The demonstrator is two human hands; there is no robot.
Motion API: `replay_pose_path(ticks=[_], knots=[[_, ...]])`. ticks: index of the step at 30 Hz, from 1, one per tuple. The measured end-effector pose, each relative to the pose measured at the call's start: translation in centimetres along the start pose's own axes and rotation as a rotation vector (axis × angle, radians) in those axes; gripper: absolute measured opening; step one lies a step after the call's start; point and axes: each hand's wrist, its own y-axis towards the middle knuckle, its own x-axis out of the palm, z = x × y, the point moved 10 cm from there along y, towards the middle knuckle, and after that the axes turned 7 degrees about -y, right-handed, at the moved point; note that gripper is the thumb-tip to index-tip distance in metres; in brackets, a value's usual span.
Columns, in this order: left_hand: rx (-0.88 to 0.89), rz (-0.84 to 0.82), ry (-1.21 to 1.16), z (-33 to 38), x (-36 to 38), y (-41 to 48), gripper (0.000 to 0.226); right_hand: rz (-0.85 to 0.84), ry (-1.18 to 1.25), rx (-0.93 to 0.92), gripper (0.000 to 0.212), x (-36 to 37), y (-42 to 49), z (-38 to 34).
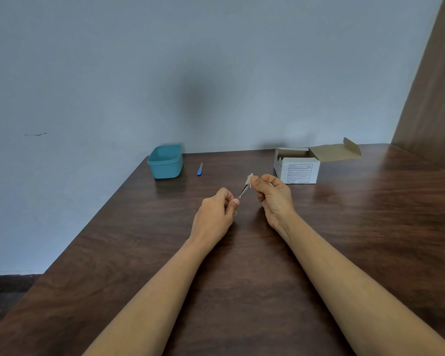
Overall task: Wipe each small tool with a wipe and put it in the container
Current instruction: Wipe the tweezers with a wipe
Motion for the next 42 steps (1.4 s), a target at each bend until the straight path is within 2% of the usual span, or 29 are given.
replay_pose_path(ticks=[15, 24, 36, 42], knots=[[0.01, -0.001, -0.014, 0.0, -0.01, 0.04, 0.013, 0.064, 0.093, 0.024, 0.029, -0.47, -0.25, 0.08], [0.001, -0.006, -0.001, 0.03, 0.05, -0.04, 0.013, 0.068, -0.017, -0.028, 0.027, -0.43, -0.23, -0.41], [0.0, -0.008, -0.024, 0.17, -0.08, -0.1, 0.013, 0.04, 0.01, -0.002, 0.039, 0.0, -0.72, -0.63], [-0.004, -0.009, -0.009, 0.11, -0.16, -0.13, 0.013, 0.041, -0.03, -0.017, 0.037, -0.08, -0.56, -0.6]])
